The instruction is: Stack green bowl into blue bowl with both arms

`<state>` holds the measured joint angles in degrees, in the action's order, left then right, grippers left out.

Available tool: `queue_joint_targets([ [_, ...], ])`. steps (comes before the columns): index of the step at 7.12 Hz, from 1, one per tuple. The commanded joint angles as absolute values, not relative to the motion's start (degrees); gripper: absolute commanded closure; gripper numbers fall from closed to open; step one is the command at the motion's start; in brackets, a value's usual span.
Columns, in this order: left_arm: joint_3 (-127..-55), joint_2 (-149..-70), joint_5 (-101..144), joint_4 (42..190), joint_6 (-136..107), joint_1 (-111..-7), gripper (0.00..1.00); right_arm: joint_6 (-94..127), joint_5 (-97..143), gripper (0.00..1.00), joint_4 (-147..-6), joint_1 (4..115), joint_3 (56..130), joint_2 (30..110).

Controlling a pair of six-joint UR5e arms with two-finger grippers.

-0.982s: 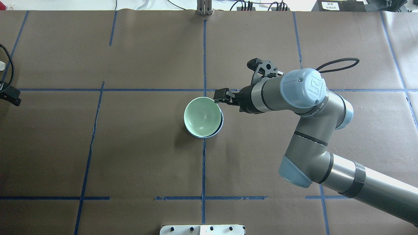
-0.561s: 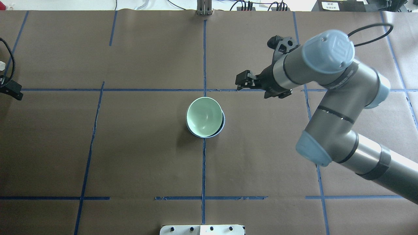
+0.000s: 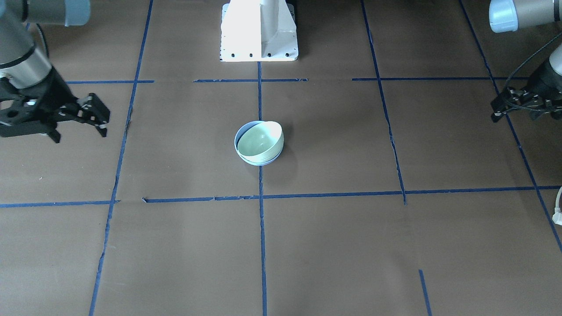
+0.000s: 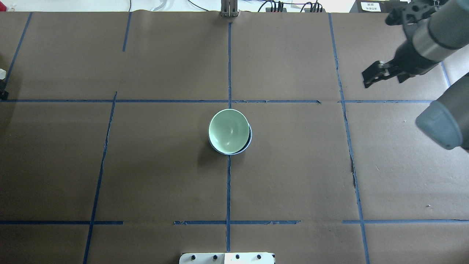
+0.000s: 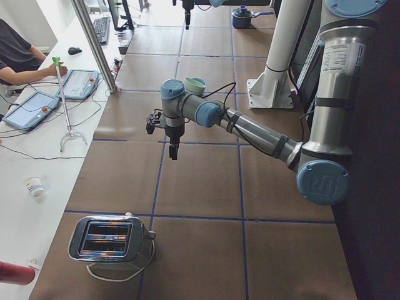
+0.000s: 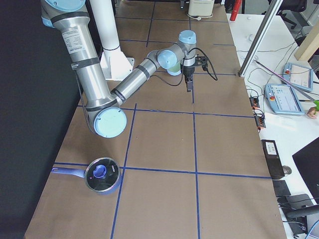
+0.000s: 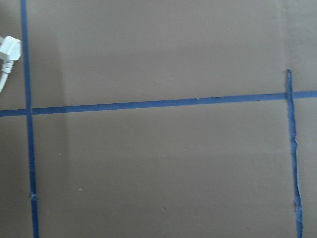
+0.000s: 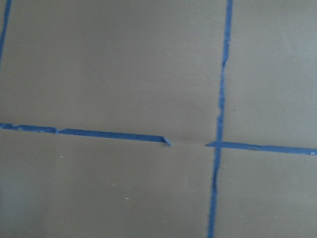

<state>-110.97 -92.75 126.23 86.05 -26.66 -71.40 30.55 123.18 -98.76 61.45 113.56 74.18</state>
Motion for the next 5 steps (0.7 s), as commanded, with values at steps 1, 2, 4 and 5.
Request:
queue_joint_targets([
  [1,-108.65,-90.44,126.56,83.95,-14.04,-77.05,0.0,7.31,132.84,0.0,-99.05,75.78,108.05,81.53],
  [2,-106.2,-90.44,128.65,81.5,-6.41,-80.91,0.0,-2.89,134.89,0.0,-98.88,81.16,105.49,85.22],
  [4,-97.69,-90.18,133.05,80.68,8.36,-88.65,0.0,-9.49,138.22,0.0,-98.88,88.05,101.97,88.76],
  [5,-95.38,-90.0,135.5,80.6,9.74,-88.94,0.0,-9.49,138.95,0.0,-98.88,88.07,101.17,89.03],
])
